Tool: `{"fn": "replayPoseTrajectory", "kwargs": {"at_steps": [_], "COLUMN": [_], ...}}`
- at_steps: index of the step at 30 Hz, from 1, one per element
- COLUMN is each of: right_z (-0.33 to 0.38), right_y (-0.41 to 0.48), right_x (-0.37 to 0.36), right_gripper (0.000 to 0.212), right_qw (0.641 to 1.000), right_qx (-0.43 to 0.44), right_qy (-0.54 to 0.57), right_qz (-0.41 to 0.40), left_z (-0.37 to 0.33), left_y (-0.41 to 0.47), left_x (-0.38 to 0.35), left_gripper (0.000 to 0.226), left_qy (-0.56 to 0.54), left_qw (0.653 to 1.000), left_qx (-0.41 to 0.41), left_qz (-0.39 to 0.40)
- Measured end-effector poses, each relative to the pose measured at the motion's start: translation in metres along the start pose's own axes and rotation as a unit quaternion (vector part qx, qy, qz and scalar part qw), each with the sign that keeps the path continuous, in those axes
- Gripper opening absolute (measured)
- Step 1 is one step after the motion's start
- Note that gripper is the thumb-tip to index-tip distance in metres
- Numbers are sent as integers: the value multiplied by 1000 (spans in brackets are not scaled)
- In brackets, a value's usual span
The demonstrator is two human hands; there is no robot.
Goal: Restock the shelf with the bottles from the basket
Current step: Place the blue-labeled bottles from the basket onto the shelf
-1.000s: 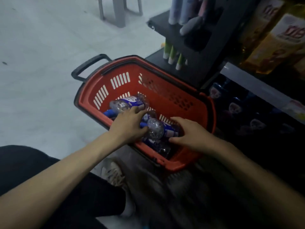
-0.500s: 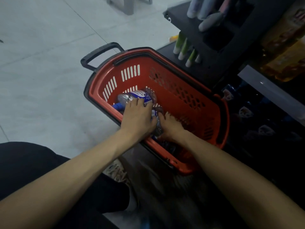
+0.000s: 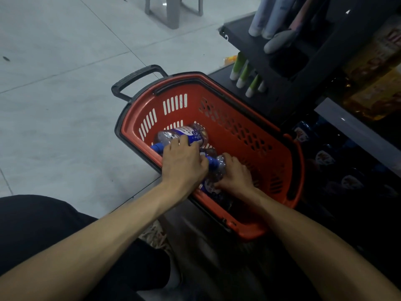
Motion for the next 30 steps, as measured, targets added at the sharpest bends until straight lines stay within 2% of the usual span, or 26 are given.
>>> {"fn": "replayPoseTrajectory", "kwargs": {"at_steps": [5, 11, 15, 17, 19, 21, 23, 25, 28, 30], "right_z": [-26, -47, -44, -40, -38, -38, -39, -38, -35, -34], "right_y": [-1, -11, -31, -47, -63, -79, -93, -105, -116, -122], "right_x": [32, 80, 120, 144, 168, 189, 209, 224, 237, 245], "right_gripper": [82, 94, 95, 95, 95, 93, 99, 105, 101, 102], "right_qw": [991, 964, 960, 961, 960, 958, 958, 959, 959, 959], "right_qx": [-39, -97, -67, -42, -16, 1, 21, 40, 58, 70], "right_qy": [126, 236, 263, 262, 268, 275, 274, 270, 272, 268], "right_qz": [-13, -74, -74, -75, -82, -80, -80, -78, -64, -63], "left_z": [0, -2, -8, -11, -20, -36, -58, -81, -108, -122], "left_y": [0, 2, 8, 13, 19, 24, 28, 31, 36, 35], "left_x": [0, -5, -10, -20, -25, -23, -13, 0, 15, 24], "left_gripper": [43, 53, 52, 50, 57, 86, 111, 107, 87, 81], "left_qy": [-12, -32, -21, -62, -209, -380, -474, -530, -552, -565], "left_qw": [1000, 999, 996, 989, 963, 904, 852, 811, 785, 770], "left_qx": [-1, -19, -46, -74, -89, -86, -99, -128, -159, -181], "left_qz": [5, 20, 70, 110, 145, 178, 201, 211, 231, 234]}}
Point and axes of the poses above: each hand's wrist, its own y-axis towards the middle knuckle, its own x-axis out of the back of the hand, z = x × y, the point moved 7 cm from there along y, towards the middle knuckle, and after that the axes turned 12 degrees about -x, right-handed, at the moved point
